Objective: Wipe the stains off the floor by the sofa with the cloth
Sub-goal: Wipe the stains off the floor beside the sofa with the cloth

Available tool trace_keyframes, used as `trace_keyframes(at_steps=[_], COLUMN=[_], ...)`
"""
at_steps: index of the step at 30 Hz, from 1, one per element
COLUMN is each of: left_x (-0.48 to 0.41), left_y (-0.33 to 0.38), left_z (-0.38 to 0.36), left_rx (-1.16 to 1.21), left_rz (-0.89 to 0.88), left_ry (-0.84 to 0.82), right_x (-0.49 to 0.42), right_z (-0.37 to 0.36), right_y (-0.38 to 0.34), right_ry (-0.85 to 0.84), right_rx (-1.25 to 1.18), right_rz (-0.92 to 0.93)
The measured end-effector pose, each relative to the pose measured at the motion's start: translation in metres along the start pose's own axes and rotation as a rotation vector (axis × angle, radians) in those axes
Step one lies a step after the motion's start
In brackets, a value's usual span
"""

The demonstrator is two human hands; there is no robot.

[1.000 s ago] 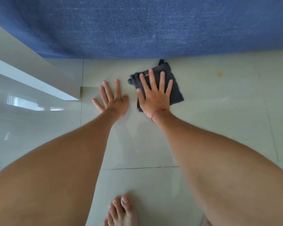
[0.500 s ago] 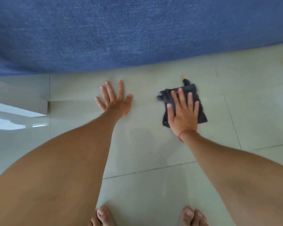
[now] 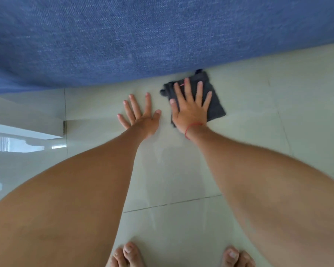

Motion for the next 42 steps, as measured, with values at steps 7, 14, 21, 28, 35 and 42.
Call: trace_keyframes(at_steps=[7,14,21,28,35,42], left_x=[0.003,0.003,0.001,0.003,0.002,-0.026], left_y=[-0.003,-0.002,-0.001,-0.002,-0.039,-0.116], left_z=[0.001,0.001,-0.001,0.001,0.024,0.031], left_rx=[0.026,0.02,0.021,0.056,0.175,0.077], left_rz=[-0.015,-0.015,-0.007,-0.022,-0.035,0.109], left_ry=[-0.03,0.014,0.02,0.007,0.148,0.213], right_x=[0.06,0.047,-0.019,-0.008,0.055,0.047], right_z=[-0.002,0.025,0.013,-0.004,0.001,0.008], right_y=[0.012,0.099,0.035,-0.018,0.016,0.05], right_ry=[-0.097,-0.046,0.012,-0.025,-0.157,-0.056], right_rx=[0.056,0.071,-0.078,-0.04,0.076,0.124], right_rz=[0.367,0.058,-0.312,-0.026,0.222,-0.037])
Point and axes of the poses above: each hand's wrist, its own x-axis away from the middle knuckle, its own z-axis out of the back of the hand, y = z × x, the point moved 7 cm from there along -x, towards the middle knuckle, and after that the axes turned 14 degrees about z, right-handed, at the moved point
